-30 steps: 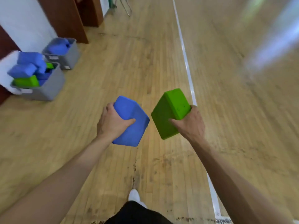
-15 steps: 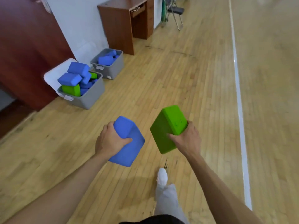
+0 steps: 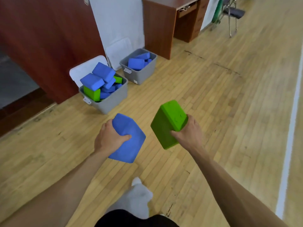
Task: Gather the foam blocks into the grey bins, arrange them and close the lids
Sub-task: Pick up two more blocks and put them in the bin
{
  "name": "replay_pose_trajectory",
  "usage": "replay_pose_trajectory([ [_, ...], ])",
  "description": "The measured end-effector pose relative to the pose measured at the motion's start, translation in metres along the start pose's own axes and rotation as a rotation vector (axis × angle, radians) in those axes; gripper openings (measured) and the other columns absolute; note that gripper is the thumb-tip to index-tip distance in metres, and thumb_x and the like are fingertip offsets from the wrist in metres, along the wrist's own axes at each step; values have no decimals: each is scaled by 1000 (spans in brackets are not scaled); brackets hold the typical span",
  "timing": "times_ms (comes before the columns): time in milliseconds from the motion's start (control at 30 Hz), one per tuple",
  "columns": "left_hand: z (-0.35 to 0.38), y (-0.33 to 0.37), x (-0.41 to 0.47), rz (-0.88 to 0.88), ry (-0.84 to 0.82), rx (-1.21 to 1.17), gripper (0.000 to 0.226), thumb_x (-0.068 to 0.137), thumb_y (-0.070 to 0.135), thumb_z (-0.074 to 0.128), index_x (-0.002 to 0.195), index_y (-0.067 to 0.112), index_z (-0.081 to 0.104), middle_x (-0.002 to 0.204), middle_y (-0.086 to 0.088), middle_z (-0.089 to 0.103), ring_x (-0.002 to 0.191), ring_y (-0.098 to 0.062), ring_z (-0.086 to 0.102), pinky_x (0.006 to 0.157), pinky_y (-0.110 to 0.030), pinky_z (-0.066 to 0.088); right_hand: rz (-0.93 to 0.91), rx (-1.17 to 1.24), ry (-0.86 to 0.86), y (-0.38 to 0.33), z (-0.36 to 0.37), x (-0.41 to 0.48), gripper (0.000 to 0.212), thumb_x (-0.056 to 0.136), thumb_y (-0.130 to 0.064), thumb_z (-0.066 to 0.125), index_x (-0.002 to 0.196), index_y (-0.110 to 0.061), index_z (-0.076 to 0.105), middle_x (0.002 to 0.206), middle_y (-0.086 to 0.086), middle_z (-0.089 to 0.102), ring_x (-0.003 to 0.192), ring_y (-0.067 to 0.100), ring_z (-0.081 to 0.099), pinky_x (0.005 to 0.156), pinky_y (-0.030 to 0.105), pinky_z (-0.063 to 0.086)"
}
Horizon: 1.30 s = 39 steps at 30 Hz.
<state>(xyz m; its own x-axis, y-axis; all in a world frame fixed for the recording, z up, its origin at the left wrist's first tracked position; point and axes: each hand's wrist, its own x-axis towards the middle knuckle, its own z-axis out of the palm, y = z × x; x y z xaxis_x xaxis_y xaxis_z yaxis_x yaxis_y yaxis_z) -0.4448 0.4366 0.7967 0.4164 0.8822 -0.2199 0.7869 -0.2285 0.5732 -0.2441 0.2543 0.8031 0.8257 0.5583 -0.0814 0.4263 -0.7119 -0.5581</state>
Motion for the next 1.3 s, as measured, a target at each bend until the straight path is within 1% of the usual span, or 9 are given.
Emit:
replay_pose_trajectory([
  [300,-6,7,216,-140,-15,-27,82,53,50,83,122,19,49,118,-3,56,104,-28,59,81,-40,52,-24,-83,-127,-89,59,207,94,68,-43,77,143,-13,30,131,7,49,120,26,47,99,44,46],
  [467,-39,57,345,-29,15,-46,83,50,50,83,119,21,47,116,1,55,104,-25,57,80,-45,53,-44,-61,-52,-143,62,321,94,69,-42,78,143,-11,29,132,8,44,122,26,44,100,43,44],
  [600,-42,94,434,-10,-6,-35,83,52,53,82,120,19,47,116,1,55,103,-23,57,78,-39,52,-23,-56,0,-166,73,402,94,69,-42,78,144,-11,30,134,5,42,123,25,44,95,42,43],
  [800,-11,147,558,-28,-61,63,82,65,45,80,131,18,39,125,1,48,105,-22,50,75,-34,40,11,-53,-57,-163,115,544,90,66,-43,77,140,-12,36,129,6,45,117,28,49,91,40,44],
  [867,-4,166,608,-45,-75,102,89,64,46,81,135,16,37,131,-2,47,113,-25,50,80,-35,42,31,-52,-93,-166,123,600,89,67,-44,77,139,-13,36,129,6,45,118,27,48,91,40,45],
  [933,-2,187,657,-69,-105,115,89,60,50,82,132,17,40,130,-3,48,113,-25,50,83,-37,46,25,-28,-133,-174,126,656,91,66,-43,78,139,-11,35,130,7,45,119,27,46,94,42,46],
  [1000,-4,214,704,-75,-135,110,81,59,53,82,122,19,45,121,0,52,104,-22,52,78,-37,47,-10,-15,-146,-188,123,711,91,65,-44,79,138,-11,36,129,8,45,119,27,46,95,42,46],
  [1133,-13,264,784,-66,-80,62,94,54,58,79,131,20,42,124,-1,53,112,-25,53,85,-40,48,-85,-22,-134,-221,113,808,89,63,-44,81,134,-9,40,125,8,47,116,28,47,96,40,42],
  [1300,-12,297,869,-99,12,1,90,59,49,83,132,16,42,130,-5,52,112,-27,54,85,-38,47,-109,-18,-116,-246,116,902,88,62,-44,80,133,-8,41,122,10,48,114,29,47,97,40,41],
])
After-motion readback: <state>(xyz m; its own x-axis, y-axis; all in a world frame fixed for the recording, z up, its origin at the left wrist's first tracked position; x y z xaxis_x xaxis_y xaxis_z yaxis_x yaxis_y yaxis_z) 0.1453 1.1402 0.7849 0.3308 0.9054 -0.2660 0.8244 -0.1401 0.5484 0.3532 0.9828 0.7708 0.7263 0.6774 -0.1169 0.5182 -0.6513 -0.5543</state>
